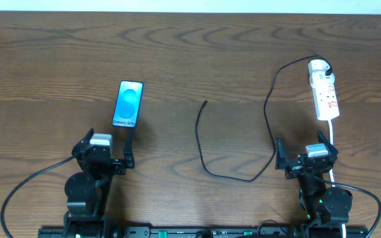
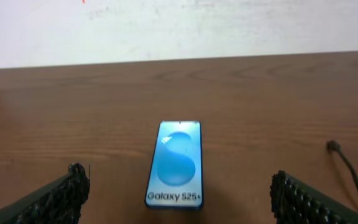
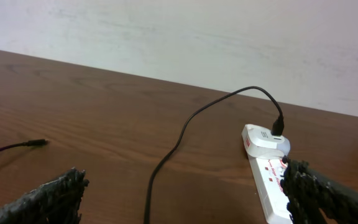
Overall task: Plug charger to phone and switch on socket
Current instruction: 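Move the left gripper forward over the blue phone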
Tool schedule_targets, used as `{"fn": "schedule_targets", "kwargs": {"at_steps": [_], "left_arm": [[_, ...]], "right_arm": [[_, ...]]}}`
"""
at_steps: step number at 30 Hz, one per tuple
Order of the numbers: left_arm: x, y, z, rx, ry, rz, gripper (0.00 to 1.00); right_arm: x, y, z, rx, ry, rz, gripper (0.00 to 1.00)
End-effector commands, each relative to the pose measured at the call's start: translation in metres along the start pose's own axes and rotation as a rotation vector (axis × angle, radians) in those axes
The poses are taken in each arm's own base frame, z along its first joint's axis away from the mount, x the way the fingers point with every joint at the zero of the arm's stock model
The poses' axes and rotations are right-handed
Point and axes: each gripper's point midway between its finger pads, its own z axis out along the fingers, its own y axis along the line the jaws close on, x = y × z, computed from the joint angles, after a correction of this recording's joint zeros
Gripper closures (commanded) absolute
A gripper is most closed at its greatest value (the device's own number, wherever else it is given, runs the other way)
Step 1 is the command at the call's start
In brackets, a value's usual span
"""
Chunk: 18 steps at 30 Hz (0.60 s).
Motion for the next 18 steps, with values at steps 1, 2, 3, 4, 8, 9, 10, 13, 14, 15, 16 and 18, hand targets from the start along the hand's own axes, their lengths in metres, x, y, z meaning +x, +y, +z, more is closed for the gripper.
{"fn": "schedule_targets", "kwargs": {"at_steps": [1,2,3,4,8,9,10,13,14,15,16,18], "left_arm": [[-0.023,-0.001,0.0,0.008,-0.014,-0.011,0.06],[-0.027,-0.002,0.001,0.019,-0.011,-0.011,0.06],[-0.031,-0.004,0.002,0.026,-0.01,-0.011,0.06],[-0.037,-0.003,0.002,0.026,-0.011,-0.012,0.07],[-0.054,-0.003,0.006,0.027,-0.004,-0.014,0.06],[-0.058,-0.002,0.007,0.027,-0.002,-0.023,0.06],[-0.062,-0.002,0.008,0.027,-0.002,-0.031,0.06],[-0.072,-0.006,0.011,0.055,0.01,-0.041,0.06],[-0.076,-0.009,0.012,0.07,0.018,-0.047,0.06],[-0.08,-0.01,0.015,0.079,0.038,-0.063,0.06],[-0.081,-0.01,0.017,0.08,0.053,-0.074,0.06],[-0.082,-0.01,0.02,0.08,0.084,-0.079,0.06]], "right_arm": [[0.001,0.002,0.0,-0.009,-0.002,0.01,0.01],[0.001,0.002,0.0,-0.009,-0.002,0.01,0.01],[0.001,0.002,0.0,-0.009,-0.002,0.01,0.01],[0.001,0.002,0.0,-0.009,-0.002,0.01,0.01],[0.001,0.002,0.0,-0.009,-0.002,0.01,0.01],[0.001,0.002,0.0,-0.009,-0.002,0.01,0.01],[0.001,0.002,0.0,-0.009,-0.002,0.01,0.01],[0.001,0.002,0.0,-0.009,-0.002,0.01,0.01],[0.001,0.002,0.0,-0.009,-0.002,0.01,0.01],[0.001,0.002,0.0,-0.009,-0.002,0.01,0.01],[0.001,0.002,0.0,-0.009,-0.002,0.01,0.01],[0.001,0.002,0.0,-0.009,-0.002,0.01,0.01]]}}
